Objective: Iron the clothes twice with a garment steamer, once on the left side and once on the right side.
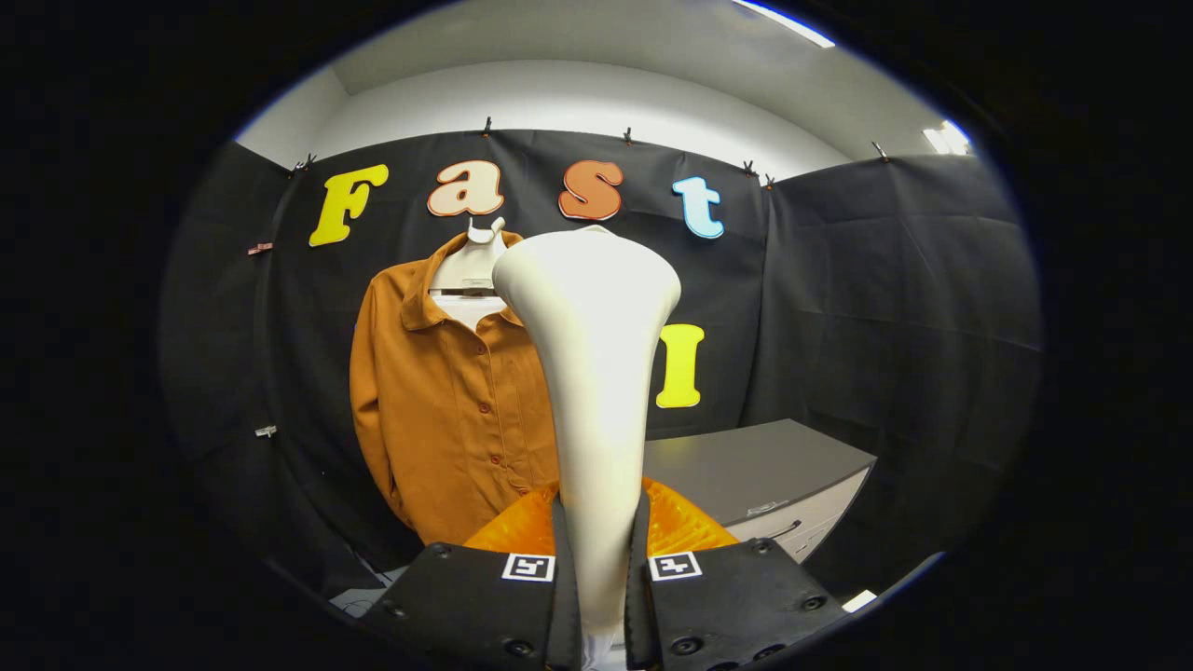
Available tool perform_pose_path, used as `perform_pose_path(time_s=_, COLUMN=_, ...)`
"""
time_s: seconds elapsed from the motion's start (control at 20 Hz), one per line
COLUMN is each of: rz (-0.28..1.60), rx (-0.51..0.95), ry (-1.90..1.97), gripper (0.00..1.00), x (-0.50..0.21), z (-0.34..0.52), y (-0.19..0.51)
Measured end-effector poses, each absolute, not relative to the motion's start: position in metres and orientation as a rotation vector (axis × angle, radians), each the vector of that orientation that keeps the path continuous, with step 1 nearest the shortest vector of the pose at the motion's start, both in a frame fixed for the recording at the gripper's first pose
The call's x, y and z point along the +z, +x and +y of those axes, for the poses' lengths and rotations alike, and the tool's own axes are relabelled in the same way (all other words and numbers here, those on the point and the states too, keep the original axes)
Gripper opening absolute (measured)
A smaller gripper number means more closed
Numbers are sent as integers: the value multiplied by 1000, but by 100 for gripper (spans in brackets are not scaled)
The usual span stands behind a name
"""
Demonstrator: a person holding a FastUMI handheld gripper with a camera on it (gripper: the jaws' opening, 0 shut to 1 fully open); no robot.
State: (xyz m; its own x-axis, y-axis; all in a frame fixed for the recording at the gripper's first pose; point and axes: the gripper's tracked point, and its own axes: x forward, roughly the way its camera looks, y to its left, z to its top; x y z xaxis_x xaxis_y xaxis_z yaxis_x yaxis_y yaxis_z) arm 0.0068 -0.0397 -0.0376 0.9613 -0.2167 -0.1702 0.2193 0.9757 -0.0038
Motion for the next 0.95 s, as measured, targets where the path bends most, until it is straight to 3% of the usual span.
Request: perform_pose_path(time_s=0.95, rz=156, rx=-243, ry=7, gripper=22, x=-30, z=-43, y=2)
